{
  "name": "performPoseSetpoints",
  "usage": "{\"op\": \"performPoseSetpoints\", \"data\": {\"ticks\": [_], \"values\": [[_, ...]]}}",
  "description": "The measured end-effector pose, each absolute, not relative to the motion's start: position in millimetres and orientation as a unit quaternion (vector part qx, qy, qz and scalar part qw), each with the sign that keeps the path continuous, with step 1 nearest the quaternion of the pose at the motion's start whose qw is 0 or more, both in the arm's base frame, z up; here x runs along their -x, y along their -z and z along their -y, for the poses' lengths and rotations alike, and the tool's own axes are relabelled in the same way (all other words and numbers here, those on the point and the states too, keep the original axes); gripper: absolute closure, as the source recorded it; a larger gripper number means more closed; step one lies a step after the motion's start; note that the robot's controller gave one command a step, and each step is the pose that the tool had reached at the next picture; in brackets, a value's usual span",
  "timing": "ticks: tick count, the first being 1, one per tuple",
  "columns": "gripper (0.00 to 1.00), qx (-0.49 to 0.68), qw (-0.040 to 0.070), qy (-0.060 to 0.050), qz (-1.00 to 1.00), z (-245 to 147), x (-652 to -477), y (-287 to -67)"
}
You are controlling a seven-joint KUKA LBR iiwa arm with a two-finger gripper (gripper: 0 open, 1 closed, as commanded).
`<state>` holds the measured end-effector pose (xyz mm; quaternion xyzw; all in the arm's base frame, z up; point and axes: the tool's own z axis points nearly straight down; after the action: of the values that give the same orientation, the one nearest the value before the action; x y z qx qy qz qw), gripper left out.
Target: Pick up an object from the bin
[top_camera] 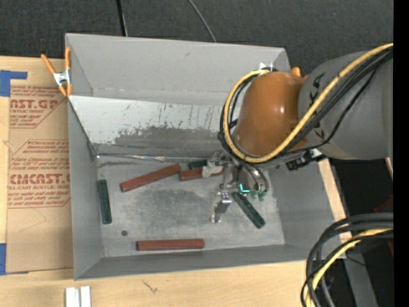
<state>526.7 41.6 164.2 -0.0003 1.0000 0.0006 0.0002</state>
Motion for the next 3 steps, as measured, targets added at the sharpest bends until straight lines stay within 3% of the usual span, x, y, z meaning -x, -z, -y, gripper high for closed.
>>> {"op": "performPoseSetpoints", "data": {"ticks": [2,3], "values": [[0.0,-0.01,0.001,-0.001,-1.0,-42,-529.8,-163],[0.0,-0.005,0.004,-0.002,-1.0,-40,-594.8,-82]]}}
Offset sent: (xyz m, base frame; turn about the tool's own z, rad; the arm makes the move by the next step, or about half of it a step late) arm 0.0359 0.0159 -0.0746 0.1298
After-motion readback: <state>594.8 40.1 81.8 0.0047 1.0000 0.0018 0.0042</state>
